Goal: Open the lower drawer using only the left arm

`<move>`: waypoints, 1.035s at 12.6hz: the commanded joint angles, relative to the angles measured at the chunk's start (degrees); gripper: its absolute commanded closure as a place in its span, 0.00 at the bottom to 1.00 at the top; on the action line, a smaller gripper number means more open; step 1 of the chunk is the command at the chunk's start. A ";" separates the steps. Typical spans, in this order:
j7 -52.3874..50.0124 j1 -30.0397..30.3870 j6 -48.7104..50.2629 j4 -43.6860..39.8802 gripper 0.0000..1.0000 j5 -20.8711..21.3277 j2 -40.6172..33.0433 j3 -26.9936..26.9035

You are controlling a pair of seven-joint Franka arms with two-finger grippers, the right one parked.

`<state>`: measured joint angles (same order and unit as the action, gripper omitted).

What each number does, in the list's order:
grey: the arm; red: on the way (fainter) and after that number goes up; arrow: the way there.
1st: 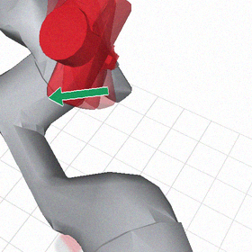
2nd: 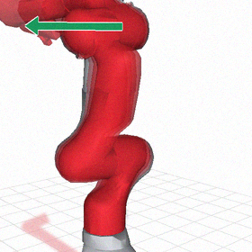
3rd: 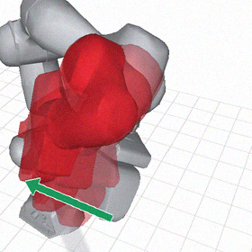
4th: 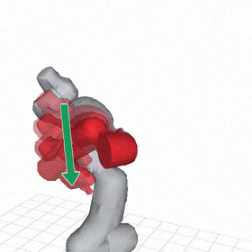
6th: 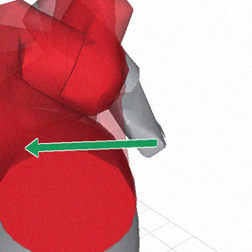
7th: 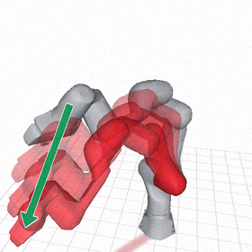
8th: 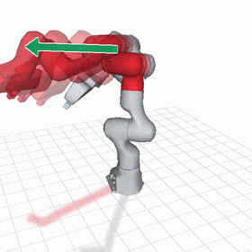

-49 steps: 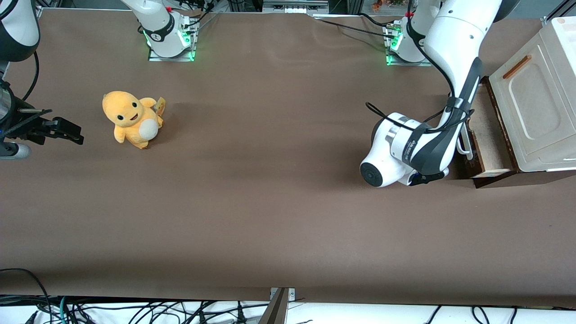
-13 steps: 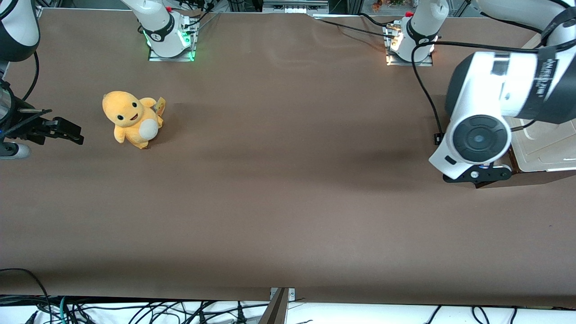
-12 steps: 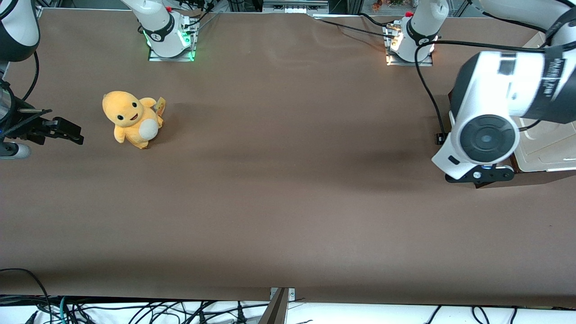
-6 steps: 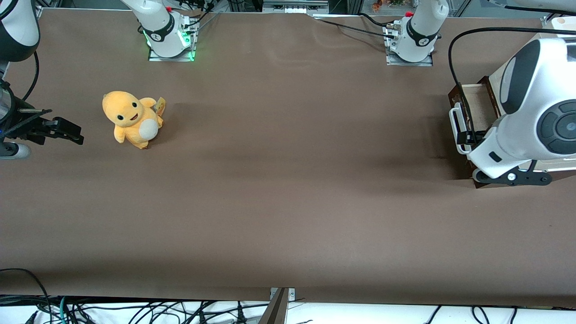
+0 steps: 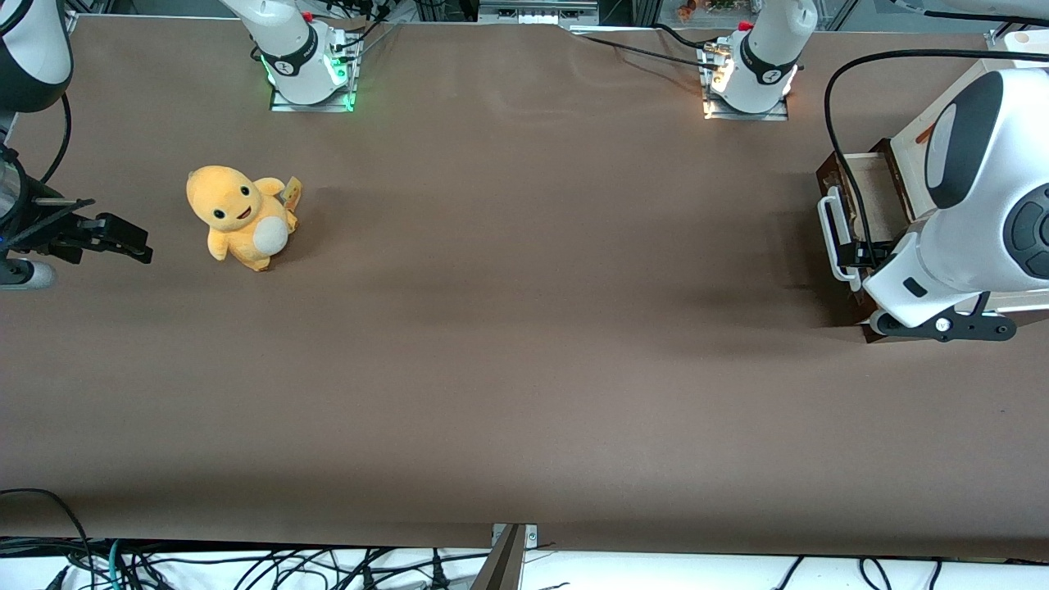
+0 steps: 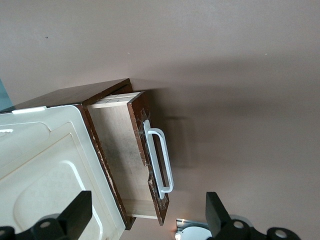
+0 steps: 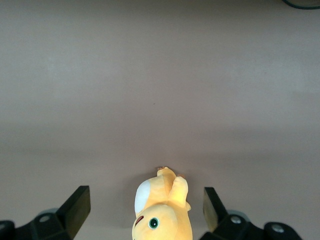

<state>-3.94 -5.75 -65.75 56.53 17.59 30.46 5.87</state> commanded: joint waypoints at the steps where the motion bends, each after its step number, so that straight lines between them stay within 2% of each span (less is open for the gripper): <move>1: 1.30 0.48 -0.34 0.16 0.00 -1.60 -1.11 -0.51; 8: 8.33 1.97 -2.97 3.58 0.00 -3.79 -4.35 -2.62; 11: 8.94 1.97 -7.98 8.68 0.00 -9.13 -6.99 -5.77; 13: 14.02 2.06 -10.35 11.05 0.00 -11.87 -8.13 -8.23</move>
<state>5.55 -3.76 -73.17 62.22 8.72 26.21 0.01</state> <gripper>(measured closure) 0.000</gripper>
